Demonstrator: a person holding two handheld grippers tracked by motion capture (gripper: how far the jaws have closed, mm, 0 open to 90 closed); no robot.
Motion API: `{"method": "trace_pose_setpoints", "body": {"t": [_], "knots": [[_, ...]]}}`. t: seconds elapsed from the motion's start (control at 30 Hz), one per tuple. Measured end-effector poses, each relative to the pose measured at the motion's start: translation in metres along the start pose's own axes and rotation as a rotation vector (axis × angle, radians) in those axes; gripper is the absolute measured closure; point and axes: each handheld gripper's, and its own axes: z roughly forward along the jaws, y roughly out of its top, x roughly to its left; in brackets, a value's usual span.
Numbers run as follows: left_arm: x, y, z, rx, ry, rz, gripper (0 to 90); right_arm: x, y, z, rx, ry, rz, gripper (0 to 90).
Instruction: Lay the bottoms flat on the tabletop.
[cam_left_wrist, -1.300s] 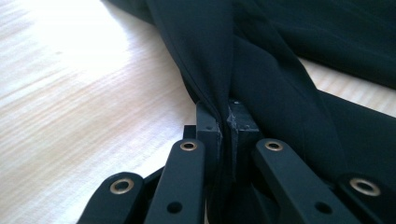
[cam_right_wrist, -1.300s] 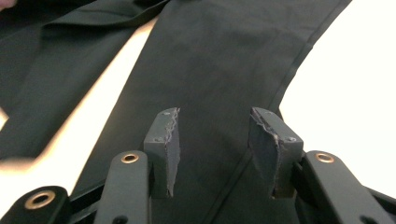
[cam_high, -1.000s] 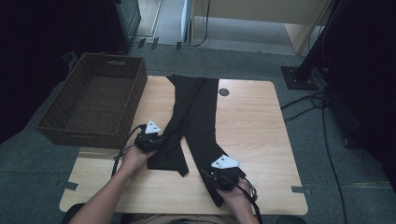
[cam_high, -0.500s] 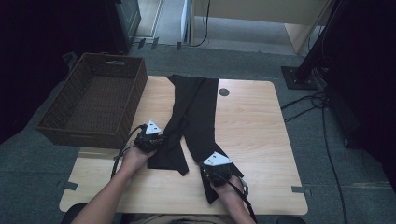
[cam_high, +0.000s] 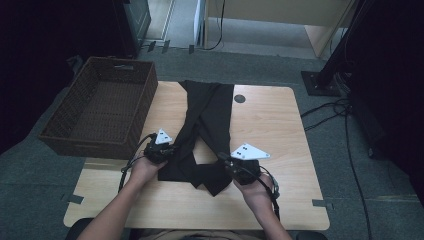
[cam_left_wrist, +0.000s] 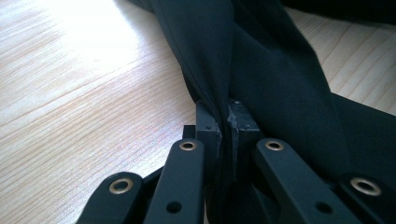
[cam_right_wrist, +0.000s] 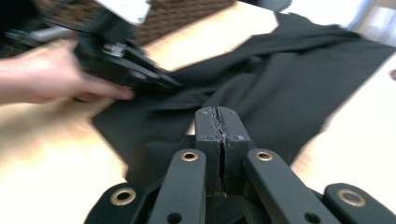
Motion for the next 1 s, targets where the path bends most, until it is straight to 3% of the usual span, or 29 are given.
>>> {"method": "trace_pose_setpoints", "body": {"t": [0.1, 0.27, 0.47, 0.63, 0.77, 0.9, 1.0], "knots": [[0.0, 0.0, 0.0, 0.0, 0.001, 0.0, 85.3, -0.014, -0.015, 0.002, 0.051, -0.056, 0.011, 78.9], [0.0, 0.0, 0.0, -0.002, 0.002, -0.004, 85.3, -0.024, -0.034, 0.007, 0.09, -0.072, 0.061, 74.2], [-0.001, -0.001, 0.0, -0.005, 0.007, -0.001, 85.4, -0.016, -0.044, 0.013, 0.102, -0.062, 0.049, 70.0], [-0.002, -0.001, 0.0, -0.005, 0.01, 0.0, 85.3, -0.011, -0.059, 0.011, 0.108, -0.063, 0.068, 69.9], [-0.002, -0.001, 0.0, -0.004, 0.012, 0.002, 85.4, -0.007, -0.076, 0.013, 0.147, -0.06, 0.066, 69.7], [-0.003, -0.001, 0.0, -0.007, 0.015, 0.002, 85.4, -0.001, -0.081, 0.023, 0.16, -0.034, 0.055, 58.2], [-0.003, -0.001, 0.0, -0.007, 0.017, 0.004, 85.2, 0.005, -0.078, 0.034, 0.149, -0.016, 0.043, 54.4]]}}
